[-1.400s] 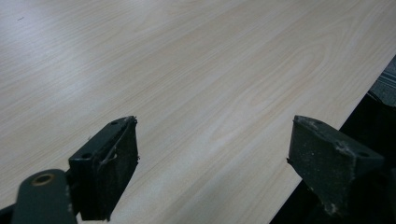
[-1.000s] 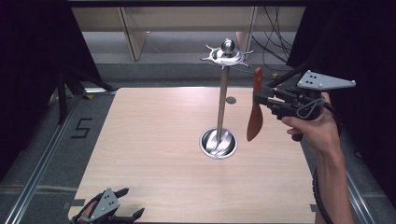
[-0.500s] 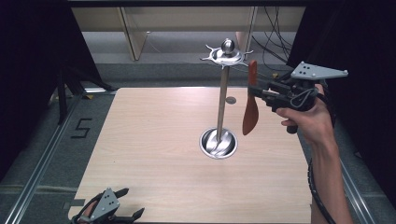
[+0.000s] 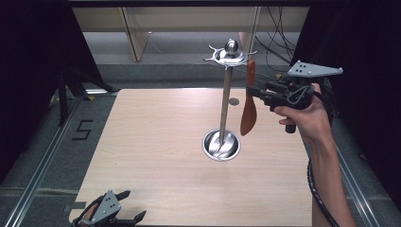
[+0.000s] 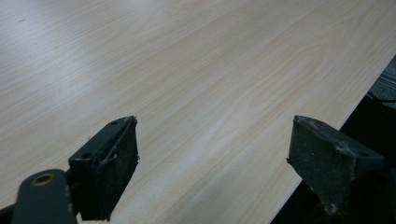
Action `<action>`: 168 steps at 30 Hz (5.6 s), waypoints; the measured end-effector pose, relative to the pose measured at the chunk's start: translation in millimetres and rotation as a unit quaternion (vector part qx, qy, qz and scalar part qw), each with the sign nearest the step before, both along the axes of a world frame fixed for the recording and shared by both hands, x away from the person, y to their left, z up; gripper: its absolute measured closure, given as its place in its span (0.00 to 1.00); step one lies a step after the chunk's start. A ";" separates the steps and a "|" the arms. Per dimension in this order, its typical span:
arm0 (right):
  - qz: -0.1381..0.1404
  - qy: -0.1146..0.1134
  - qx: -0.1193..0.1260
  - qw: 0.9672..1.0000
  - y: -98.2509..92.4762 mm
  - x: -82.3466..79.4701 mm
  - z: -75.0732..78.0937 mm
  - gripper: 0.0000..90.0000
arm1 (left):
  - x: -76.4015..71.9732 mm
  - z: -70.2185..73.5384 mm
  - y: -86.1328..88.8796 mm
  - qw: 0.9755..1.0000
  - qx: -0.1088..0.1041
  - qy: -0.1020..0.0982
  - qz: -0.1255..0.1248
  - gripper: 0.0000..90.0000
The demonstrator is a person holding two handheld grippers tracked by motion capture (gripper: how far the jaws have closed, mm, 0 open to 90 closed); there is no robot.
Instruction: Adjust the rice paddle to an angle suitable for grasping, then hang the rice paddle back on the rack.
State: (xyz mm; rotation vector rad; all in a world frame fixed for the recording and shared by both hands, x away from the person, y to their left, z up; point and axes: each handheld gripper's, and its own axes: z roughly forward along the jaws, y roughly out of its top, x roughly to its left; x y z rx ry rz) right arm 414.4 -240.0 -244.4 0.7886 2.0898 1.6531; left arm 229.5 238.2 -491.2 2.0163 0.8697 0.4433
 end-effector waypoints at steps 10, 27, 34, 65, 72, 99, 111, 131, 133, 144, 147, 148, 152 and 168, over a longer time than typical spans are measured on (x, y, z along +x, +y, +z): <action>-0.007 0.008 0.006 1.000 5.3 3.3 -1.7 0.70 | 0.3 0.8 0.9 1.000 0.009 -0.001 -0.003 0.17; -0.058 0.001 -0.010 0.998 -20.3 -19.9 -14.9 0.45 | -0.3 0.2 -0.4 1.000 0.003 -0.003 0.002 0.17; -0.074 0.004 -0.045 0.996 -29.8 -36.1 -34.2 0.44 | -0.2 0.0 -0.7 1.000 0.002 -0.003 0.001 0.17; -0.090 0.017 -0.074 0.993 -26.3 -56.8 -91.4 0.41 | 1.7 0.8 1.0 1.000 0.004 -0.011 -0.003 0.17; -0.088 0.028 -0.083 0.992 -24.0 -57.6 -104.9 0.40 | 2.3 1.3 0.6 1.000 0.009 -0.007 -0.005 0.17; -0.088 0.092 -0.117 0.985 -24.7 -71.0 -155.3 0.37 | 3.5 3.2 2.0 1.000 0.007 -0.012 -0.006 0.17; -0.085 0.105 -0.128 0.983 -25.3 -72.6 -167.8 0.36 | 2.4 2.2 2.3 1.000 0.021 -0.021 -0.008 0.17; -0.087 0.130 -0.143 0.977 -22.5 -79.6 -186.5 0.33 | 0.5 2.5 0.9 1.000 0.012 -0.019 -0.010 0.17; -0.084 0.124 -0.147 0.978 -23.3 -78.9 -187.2 0.33 | 0.5 3.3 1.9 1.000 0.020 -0.019 -0.013 0.17; -0.083 0.134 -0.150 0.976 -22.8 -83.7 -194.0 0.33 | 0.9 2.1 0.7 1.000 0.018 -0.019 -0.012 0.17; -0.083 0.135 -0.151 0.976 -24.0 -84.4 -195.9 0.33 | 0.7 2.1 0.7 1.000 0.017 -0.019 -0.012 0.17; -0.087 0.138 -0.148 0.975 -24.3 -85.9 -197.0 0.33 | 0.7 2.2 0.8 1.000 0.018 -0.019 -0.013 0.17; -0.087 0.140 -0.146 0.975 -24.5 -88.2 -198.6 0.33 | -0.4 1.1 -0.6 1.000 0.009 -0.011 -0.004 0.17; -0.083 0.159 -0.154 0.972 -28.7 -101.1 -215.8 0.33 | -0.9 1.2 -1.1 1.000 0.007 -0.010 -0.005 0.17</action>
